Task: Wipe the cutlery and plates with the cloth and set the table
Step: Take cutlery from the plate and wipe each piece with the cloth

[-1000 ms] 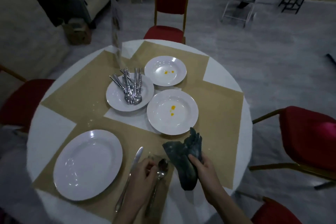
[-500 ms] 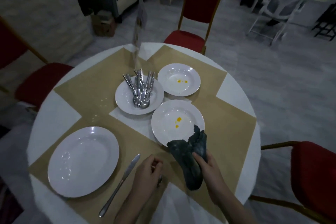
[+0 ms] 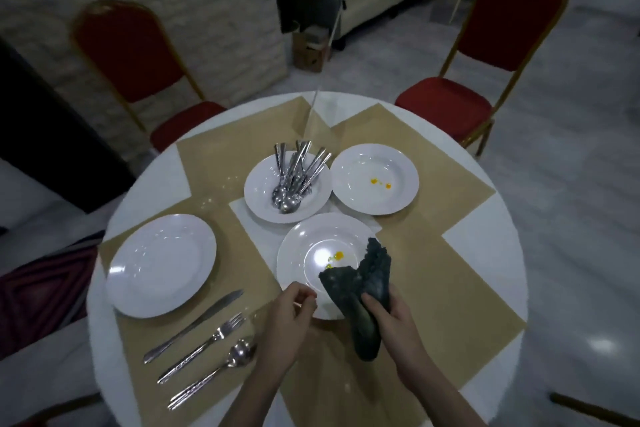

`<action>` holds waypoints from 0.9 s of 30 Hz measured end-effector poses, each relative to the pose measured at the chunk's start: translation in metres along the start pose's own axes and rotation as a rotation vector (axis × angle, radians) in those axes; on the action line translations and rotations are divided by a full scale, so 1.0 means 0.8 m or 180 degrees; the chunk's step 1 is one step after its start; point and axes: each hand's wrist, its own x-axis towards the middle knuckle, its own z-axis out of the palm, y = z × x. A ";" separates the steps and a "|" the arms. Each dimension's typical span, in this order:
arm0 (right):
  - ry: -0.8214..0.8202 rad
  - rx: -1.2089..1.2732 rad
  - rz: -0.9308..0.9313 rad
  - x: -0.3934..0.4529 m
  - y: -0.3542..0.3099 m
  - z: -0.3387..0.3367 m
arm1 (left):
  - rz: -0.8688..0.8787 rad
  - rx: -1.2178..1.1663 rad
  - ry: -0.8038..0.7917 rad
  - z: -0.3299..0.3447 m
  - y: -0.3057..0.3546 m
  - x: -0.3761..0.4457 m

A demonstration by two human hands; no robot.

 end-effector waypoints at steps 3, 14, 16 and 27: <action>-0.0190 -0.0192 0.0017 0.019 -0.016 -0.017 | -0.0035 -0.0079 0.0260 0.016 0.015 -0.003; -0.0522 -0.0754 -0.0154 0.111 -0.067 -0.001 | -0.0134 -0.0220 0.0514 0.014 0.013 0.057; -0.0559 -0.0741 -0.0143 0.125 -0.074 0.000 | -0.0138 -0.0193 0.0549 0.015 0.017 0.074; -0.1247 -0.1876 -0.0879 0.242 -0.077 -0.009 | -0.0318 0.0425 0.0985 0.039 0.044 0.179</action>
